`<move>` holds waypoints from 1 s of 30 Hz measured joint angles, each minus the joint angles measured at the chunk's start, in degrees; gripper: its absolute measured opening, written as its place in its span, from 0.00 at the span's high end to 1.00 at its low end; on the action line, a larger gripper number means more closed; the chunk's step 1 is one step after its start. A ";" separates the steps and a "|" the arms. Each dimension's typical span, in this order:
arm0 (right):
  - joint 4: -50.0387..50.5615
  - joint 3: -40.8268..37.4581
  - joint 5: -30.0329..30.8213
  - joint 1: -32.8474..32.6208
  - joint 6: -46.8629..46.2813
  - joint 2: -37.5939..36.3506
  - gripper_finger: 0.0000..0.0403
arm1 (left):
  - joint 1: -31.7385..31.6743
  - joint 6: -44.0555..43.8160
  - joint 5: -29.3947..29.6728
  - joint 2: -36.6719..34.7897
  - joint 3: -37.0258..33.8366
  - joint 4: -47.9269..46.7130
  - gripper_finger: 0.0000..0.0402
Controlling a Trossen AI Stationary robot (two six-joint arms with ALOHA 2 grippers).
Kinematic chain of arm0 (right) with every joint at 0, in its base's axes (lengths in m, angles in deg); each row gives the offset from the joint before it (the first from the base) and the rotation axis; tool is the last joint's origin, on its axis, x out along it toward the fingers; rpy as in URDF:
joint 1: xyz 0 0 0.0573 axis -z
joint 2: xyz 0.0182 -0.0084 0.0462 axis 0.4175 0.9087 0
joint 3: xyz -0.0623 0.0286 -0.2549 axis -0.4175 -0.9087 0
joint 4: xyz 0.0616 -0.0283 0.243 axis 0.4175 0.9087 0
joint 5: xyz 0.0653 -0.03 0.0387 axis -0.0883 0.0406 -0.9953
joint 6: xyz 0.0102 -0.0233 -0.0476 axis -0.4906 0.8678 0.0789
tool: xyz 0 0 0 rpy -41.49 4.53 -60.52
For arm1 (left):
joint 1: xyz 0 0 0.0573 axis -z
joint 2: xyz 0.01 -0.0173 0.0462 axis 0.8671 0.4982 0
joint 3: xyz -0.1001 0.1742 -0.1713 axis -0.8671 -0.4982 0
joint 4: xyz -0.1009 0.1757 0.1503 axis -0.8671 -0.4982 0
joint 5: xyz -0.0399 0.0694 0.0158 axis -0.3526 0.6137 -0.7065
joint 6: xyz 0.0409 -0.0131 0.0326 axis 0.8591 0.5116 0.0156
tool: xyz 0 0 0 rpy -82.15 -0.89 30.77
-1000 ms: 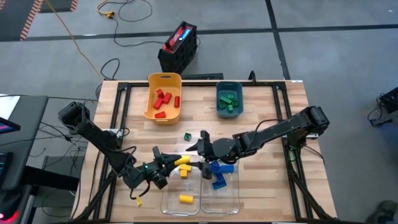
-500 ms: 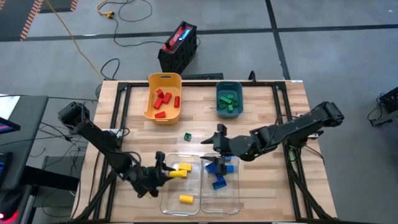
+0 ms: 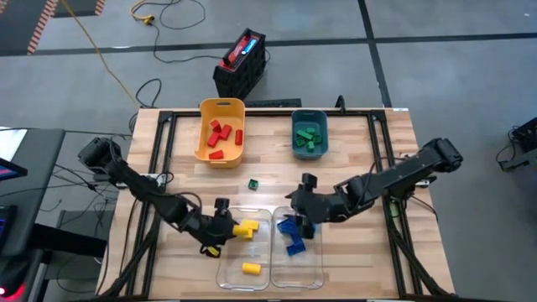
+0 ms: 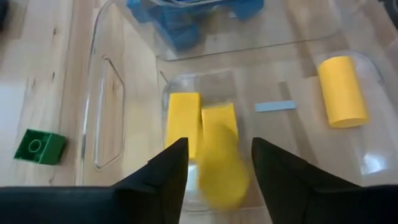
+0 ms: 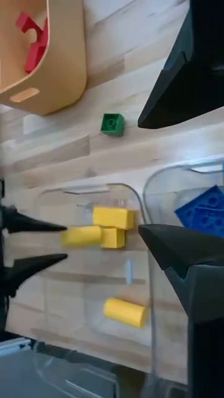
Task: Sort blocks
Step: Put the yellow block into the left transparent bin, then put the green game piece into the blue bin
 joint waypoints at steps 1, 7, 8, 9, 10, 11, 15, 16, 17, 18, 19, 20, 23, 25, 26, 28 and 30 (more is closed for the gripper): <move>0.34 -0.01 0.10 -0.36 -0.30 -0.04 0.31 | -0.14 0.14 -0.13 0.00 0.00 -0.20 0.56; 11.85 0.02 3.38 -1.84 -3.85 -0.05 0.31 | -0.72 0.18 -2.23 0.00 0.02 -0.44 0.50; 15.95 0.02 4.66 -2.04 -5.22 -0.05 0.31 | -0.72 0.29 -2.26 0.00 0.19 -0.55 0.50; 19.68 0.02 5.84 -2.06 -6.82 -0.05 0.31 | -0.72 0.56 -2.28 0.00 0.57 -0.63 0.49; 22.61 0.00 7.00 -2.07 -8.42 -0.05 0.31 | -0.68 1.17 -2.29 -0.02 1.08 -0.65 0.49; 24.77 0.00 8.05 -2.13 -9.92 -0.08 0.31 | -0.52 1.89 -2.24 -0.21 1.70 -0.65 0.48; 24.61 -1.07 9.64 -3.08 -11.52 -2.25 0.31 | -0.15 5.80 -0.22 -0.59 4.71 -1.37 0.48; 24.03 -1.79 9.71 -3.34 -11.54 -3.07 0.31 | -0.13 6.72 0.57 -0.59 5.42 -2.26 0.48; 23.88 -2.87 9.71 -3.62 -11.86 -4.01 0.31 | -0.15 7.56 1.49 -0.59 6.10 -3.31 0.48; 23.93 -4.32 9.67 -3.78 -12.60 -5.13 0.31 | -0.27 8.39 2.13 -0.57 6.99 -4.77 0.48; 24.03 -5.99 9.70 -3.97 -13.46 -6.41 0.31 | -0.82 9.27 2.73 -0.57 8.00 -6.46 0.48; 24.10 -7.92 9.75 -3.94 -14.50 -7.95 0.31 | -1.81 10.01 2.68 -0.57 9.24 -8.86 0.48; 22.48 -13.40 12.26 -3.79 -18.16 -13.14 0.31 | -6.84 11.55 0.73 -0.57 13.29 -16.30 0.48; 20.62 -16.34 14.40 -3.81 -20.16 -16.37 0.31 | -11.16 13.74 -2.47 -0.57 15.70 -20.28 0.48; 18.71 -17.61 15.61 -3.96 -21.04 -17.81 0.31 | -13.24 15.39 -4.07 -0.57 16.84 -21.81 0.48; 14.94 -19.67 18.81 -4.43 -21.57 -20.06 0.31 | -17.38 20.05 -7.11 -0.57 18.48 -24.07 0.48; 9.30 -21.89 23.62 -5.37 -19.78 -21.31 0.31 | -21.68 26.84 -10.26 -0.57 19.44 -26.22 0.48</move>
